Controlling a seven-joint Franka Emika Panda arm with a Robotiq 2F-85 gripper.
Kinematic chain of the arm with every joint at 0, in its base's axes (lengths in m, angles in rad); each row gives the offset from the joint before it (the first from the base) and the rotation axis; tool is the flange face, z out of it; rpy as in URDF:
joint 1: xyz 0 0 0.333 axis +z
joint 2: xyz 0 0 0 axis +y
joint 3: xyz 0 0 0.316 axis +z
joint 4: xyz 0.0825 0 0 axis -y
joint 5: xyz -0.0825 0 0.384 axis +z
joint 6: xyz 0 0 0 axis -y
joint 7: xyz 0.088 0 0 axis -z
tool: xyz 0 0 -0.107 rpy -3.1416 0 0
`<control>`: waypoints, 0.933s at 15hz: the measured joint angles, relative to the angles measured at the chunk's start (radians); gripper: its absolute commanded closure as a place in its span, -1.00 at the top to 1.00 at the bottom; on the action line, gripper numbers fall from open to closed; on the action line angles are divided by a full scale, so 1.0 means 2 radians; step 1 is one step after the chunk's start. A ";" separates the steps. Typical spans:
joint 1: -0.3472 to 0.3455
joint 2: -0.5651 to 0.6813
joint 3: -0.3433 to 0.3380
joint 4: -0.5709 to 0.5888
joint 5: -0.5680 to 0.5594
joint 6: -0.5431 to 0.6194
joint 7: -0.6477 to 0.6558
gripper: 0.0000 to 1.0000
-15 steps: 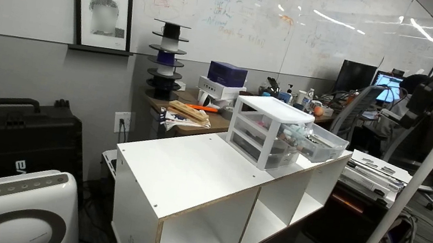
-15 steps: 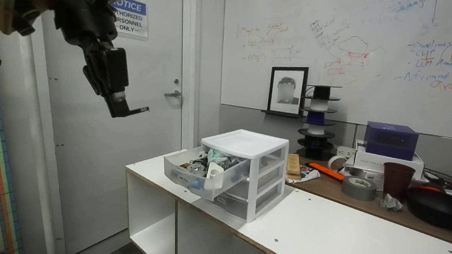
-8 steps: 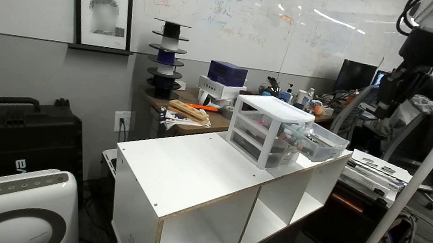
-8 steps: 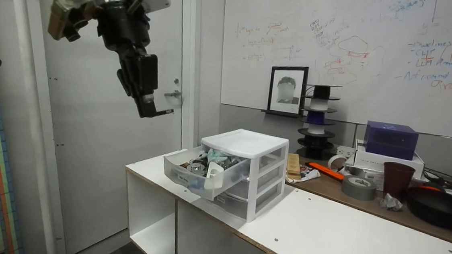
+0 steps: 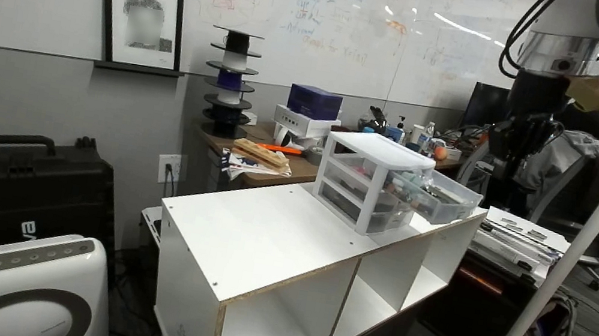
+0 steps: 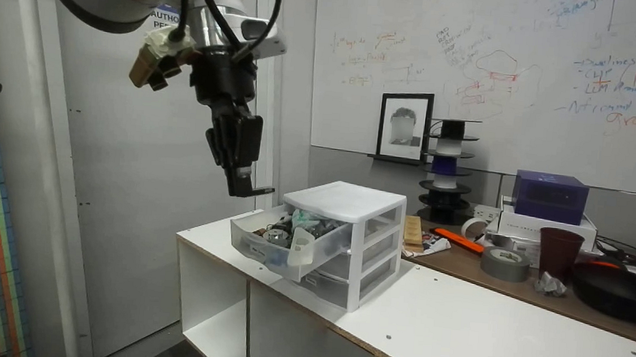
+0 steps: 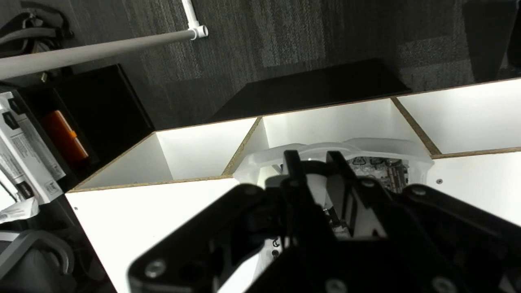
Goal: Put the white object in the drawer and close the drawer
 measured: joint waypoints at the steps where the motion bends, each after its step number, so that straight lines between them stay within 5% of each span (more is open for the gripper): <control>1: -0.001 0.014 -0.003 0.010 -0.002 -0.001 0.002 -0.81; 14: 0.014 0.150 -0.038 0.114 -0.012 -0.009 0.015 -0.82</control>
